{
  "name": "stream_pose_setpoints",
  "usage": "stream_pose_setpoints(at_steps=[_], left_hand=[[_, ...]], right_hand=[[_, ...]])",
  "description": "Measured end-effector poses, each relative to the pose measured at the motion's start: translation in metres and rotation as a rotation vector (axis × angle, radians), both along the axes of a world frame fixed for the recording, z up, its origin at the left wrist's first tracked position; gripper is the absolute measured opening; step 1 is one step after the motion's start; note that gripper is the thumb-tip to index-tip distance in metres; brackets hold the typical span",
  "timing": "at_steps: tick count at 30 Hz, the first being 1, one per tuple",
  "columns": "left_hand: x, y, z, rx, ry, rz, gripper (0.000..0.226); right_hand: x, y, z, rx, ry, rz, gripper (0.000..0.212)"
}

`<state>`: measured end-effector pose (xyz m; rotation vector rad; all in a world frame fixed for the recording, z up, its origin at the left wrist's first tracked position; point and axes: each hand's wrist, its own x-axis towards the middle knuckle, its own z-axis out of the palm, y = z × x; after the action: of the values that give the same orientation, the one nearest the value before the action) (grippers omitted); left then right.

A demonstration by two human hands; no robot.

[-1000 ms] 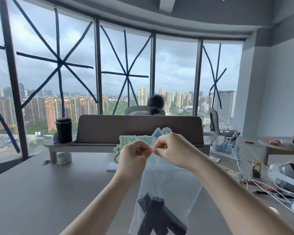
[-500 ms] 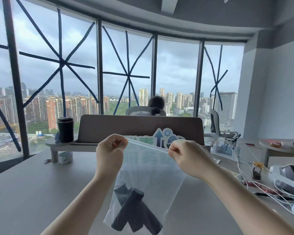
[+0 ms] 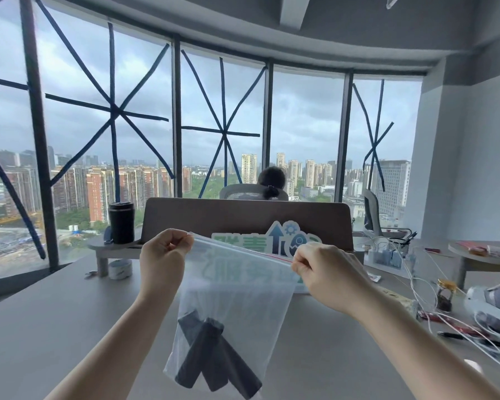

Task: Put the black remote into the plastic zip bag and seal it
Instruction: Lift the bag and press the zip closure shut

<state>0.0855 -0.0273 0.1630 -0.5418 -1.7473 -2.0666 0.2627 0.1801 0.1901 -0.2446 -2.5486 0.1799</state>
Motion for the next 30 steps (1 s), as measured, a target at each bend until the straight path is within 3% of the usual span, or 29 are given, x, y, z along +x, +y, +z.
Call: stream_pose_setpoints(at_steps=[9,14,19,22,30], left_hand=[[-0.023,-0.026,-0.009,-0.036,-0.014,-0.022,0.020],[-0.078,-0.051,-0.034,-0.129,-0.163,0.058,0.015],[-0.163,-0.076,-0.028,-0.009,-0.242,0.132,0.008],[-0.202,-0.097,-0.018,0.066,-0.211,0.183,0.018],[-0.256,-0.150,-0.117,0.039,-0.376,0.233,0.012]], right_hand=[[-0.028,-0.022,0.003,-0.061,0.170,0.033,0.023],[-0.124,-0.033,-0.014,-0.319,0.105,0.106,0.020],[-0.235,-0.067,-0.010,-0.469,0.160,0.182,0.024],[-0.284,-0.088,-0.013,-0.496,0.223,0.224,0.025],[-0.328,-0.126,-0.118,-0.478,-0.050,0.253,0.022]])
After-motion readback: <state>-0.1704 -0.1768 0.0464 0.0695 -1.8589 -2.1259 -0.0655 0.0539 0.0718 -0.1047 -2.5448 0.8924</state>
